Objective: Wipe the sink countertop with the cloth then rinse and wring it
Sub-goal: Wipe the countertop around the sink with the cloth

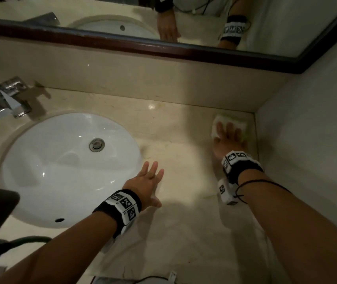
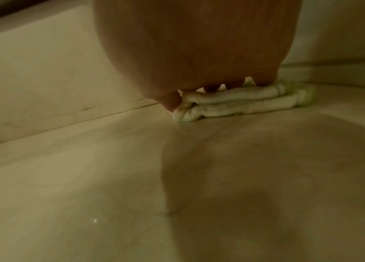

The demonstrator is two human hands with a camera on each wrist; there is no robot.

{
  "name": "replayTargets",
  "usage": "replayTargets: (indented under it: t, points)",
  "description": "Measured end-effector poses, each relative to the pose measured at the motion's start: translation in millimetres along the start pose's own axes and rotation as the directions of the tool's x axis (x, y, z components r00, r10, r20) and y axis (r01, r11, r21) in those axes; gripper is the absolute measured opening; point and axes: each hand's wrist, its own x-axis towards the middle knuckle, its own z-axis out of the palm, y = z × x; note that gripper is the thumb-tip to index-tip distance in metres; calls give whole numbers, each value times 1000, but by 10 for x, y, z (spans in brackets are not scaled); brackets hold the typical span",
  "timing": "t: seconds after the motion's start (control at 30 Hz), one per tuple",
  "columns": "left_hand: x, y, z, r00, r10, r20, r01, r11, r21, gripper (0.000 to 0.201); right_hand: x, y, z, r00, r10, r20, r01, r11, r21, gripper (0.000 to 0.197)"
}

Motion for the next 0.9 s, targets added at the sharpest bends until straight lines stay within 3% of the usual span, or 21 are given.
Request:
replayTargets:
  t: [0.17,0.37,0.67,0.8,0.9]
  points:
    - [-8,2,-8,1000,11,-3,-11,1000,-2,109,50,218,-149,984,162,70,-158,985,-64,62]
    - [-19,1,-27,1000,23,4,-23,1000,-14,109,-39,-38,-163,978,164,131,-171,984,44,65]
    - [25,-16,19,1000,26,4,-26,1000,3,110,-29,-848,-148,992,-21,125,25,999,-32,66]
    - [60,-35,46,1000,28,-1,-28,1000,-12,110,-77,-1205,-45,971,-184,155,202,973,-112,67]
    - [71,-45,65,999,34,-4,-34,999,-14,112,-269,-1320,179,922,-354,159,383,897,-220,71]
